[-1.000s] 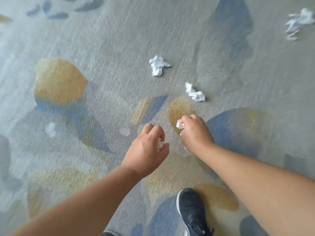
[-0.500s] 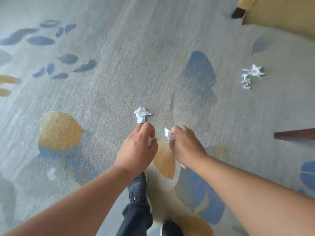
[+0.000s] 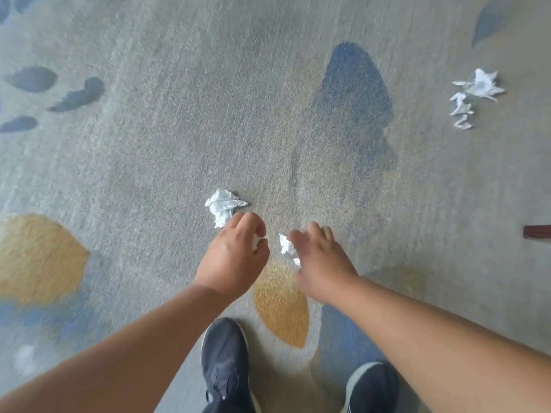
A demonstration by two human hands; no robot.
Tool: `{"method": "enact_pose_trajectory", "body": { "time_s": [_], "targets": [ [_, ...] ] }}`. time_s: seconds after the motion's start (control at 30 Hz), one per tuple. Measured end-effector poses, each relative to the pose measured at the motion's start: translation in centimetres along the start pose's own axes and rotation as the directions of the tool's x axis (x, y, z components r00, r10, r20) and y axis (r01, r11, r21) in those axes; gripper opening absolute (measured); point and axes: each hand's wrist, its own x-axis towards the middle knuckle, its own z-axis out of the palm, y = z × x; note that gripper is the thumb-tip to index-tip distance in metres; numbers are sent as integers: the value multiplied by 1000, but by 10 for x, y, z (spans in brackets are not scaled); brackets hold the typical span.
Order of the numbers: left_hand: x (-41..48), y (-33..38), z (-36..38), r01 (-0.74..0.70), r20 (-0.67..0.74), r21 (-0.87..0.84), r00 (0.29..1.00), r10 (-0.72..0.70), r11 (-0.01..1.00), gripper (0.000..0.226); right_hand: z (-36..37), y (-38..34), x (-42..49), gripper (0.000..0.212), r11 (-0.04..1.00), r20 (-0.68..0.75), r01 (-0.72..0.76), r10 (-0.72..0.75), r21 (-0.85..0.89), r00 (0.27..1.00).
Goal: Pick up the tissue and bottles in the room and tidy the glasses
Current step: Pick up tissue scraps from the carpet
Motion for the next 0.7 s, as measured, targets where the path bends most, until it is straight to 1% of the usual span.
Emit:
{"method": "enact_pose_trajectory", "body": {
  "time_s": [0.17, 0.27, 0.33, 0.4, 0.47, 0.53, 0.6, 0.7],
  "targets": [
    [42, -55, 43, 84, -57, 71, 995, -80, 994, 13, 60, 28, 51, 64, 992, 108, 59, -47, -112, 993],
    [59, -82, 60, 116, -65, 87, 992, -111, 989, 12, 89, 39, 66, 69, 991, 178, 83, -63, -108, 982],
    [66, -90, 67, 134, -53, 122, 990, -128, 983, 12, 97, 44, 72, 64, 991, 194, 88, -67, -101, 979],
    [69, -94, 72, 143, -46, 138, 989, -138, 980, 12, 101, 48, 76, 52, 993, 197, 92, -75, -76, 978],
    [71, -96, 77, 129, -45, 136, 991, -124, 982, 12, 101, 50, 81, 38, 996, 167, 90, -85, -19, 982],
    [75, -99, 79, 119, -43, 142, 993, -114, 983, 12, 94, 48, 88, 28, 995, 99, 100, -101, 12, 990],
    [80, -102, 80, 117, -55, 134, 992, -110, 984, 11, 84, 45, 99, 24, 994, 33, 113, -113, 15, 993],
    [88, -108, 81, 113, -73, 127, 992, -104, 985, 8, 65, 38, 116, 23, 994, -50, 102, -101, 28, 994]
  ]
}}
